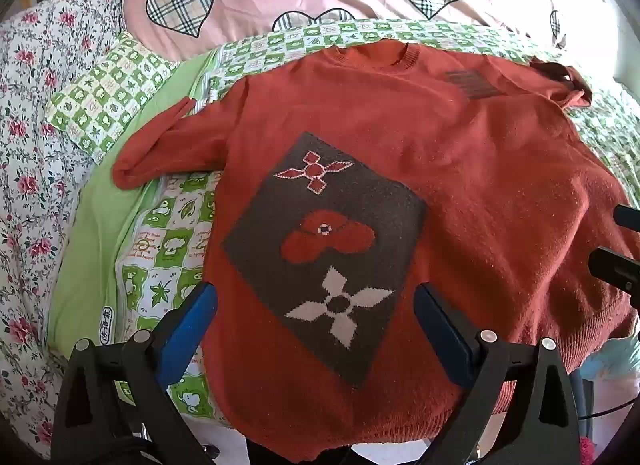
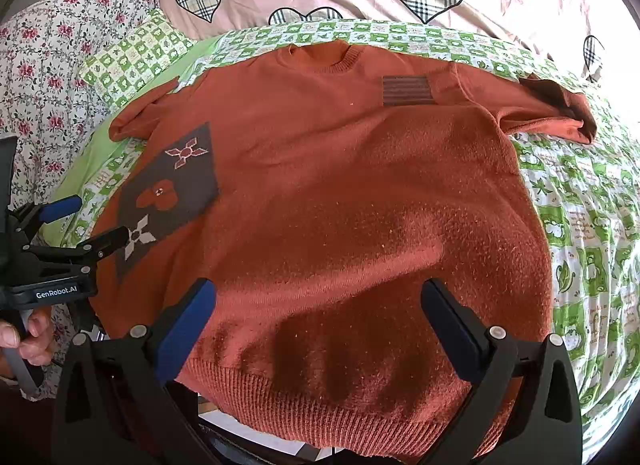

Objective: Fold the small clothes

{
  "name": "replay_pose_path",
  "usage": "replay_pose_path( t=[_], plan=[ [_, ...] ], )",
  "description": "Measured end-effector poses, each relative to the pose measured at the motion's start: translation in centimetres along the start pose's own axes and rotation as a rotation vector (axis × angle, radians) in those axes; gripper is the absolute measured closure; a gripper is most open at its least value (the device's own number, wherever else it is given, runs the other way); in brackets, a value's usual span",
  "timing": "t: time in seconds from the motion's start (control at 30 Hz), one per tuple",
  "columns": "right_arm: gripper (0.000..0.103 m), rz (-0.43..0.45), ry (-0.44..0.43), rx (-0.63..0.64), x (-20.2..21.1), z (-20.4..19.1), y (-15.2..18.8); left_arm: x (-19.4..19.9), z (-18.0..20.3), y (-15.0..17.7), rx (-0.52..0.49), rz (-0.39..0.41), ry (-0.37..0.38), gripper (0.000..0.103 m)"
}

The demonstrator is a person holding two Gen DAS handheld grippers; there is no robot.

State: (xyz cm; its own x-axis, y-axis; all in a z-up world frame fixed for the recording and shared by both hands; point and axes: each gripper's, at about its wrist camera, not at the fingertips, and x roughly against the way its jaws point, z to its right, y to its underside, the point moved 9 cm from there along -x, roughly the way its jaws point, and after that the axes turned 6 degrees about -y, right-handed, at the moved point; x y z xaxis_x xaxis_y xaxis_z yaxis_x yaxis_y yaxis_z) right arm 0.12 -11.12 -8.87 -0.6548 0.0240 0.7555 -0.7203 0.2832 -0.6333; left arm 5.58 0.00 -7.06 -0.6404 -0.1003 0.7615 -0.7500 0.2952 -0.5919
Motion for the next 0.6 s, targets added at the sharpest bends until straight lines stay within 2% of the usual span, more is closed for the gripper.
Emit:
replay_pose_path(
  t=[0.6],
  plan=[
    [0.001,-0.002,-0.026,0.010,-0.06,-0.44,-0.08,-0.35,-0.13,0.07,0.011,0.002,0.018,0.004]
  ],
)
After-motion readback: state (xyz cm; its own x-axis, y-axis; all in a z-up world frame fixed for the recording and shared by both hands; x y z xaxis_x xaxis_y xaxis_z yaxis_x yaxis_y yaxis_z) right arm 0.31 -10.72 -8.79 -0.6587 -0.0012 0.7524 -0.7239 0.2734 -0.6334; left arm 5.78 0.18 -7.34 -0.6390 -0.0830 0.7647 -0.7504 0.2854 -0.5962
